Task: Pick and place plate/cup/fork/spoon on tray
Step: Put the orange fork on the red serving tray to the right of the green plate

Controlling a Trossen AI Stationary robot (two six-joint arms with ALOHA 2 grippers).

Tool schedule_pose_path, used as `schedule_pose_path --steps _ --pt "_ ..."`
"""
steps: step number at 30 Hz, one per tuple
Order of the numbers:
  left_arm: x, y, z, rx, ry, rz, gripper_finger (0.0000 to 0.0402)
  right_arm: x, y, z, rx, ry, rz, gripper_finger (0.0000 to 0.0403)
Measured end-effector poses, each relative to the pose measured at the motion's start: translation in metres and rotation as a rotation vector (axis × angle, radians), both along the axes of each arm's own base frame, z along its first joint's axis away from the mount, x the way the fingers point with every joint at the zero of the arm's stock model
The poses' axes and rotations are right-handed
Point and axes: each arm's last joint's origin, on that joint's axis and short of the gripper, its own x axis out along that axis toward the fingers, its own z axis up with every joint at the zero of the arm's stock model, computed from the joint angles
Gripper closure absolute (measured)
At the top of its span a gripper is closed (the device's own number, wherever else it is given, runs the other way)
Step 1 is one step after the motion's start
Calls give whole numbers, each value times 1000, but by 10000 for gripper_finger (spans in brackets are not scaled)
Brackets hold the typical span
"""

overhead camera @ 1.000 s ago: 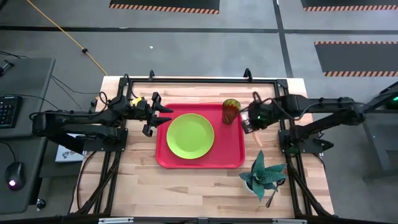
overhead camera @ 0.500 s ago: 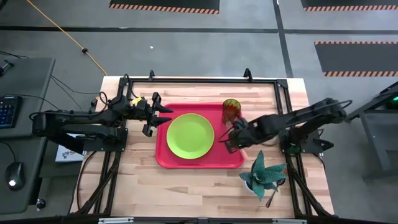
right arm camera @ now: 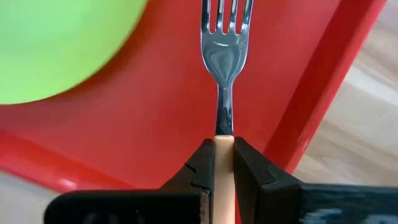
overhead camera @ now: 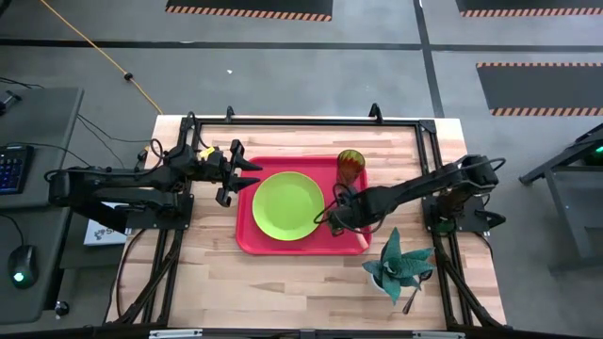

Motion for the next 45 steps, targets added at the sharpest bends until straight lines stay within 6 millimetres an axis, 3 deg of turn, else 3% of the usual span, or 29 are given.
schedule_pose_path --steps 10,16,38,45 --pt "0 0 0 -3 -2 -1 259 -14 -21 -41 26 -2 -125 387" --pt "0 0 1 -2 -6 -1 259 -13 -29 -53 42 -60 -195 387" --pt "0 0 1 -3 -6 -1 259 -18 -40 -57 -38 -54 -317 385" --pt "0 0 1 -10 -5 -2 259 -19 -40 -57 -20 -50 -329 349"
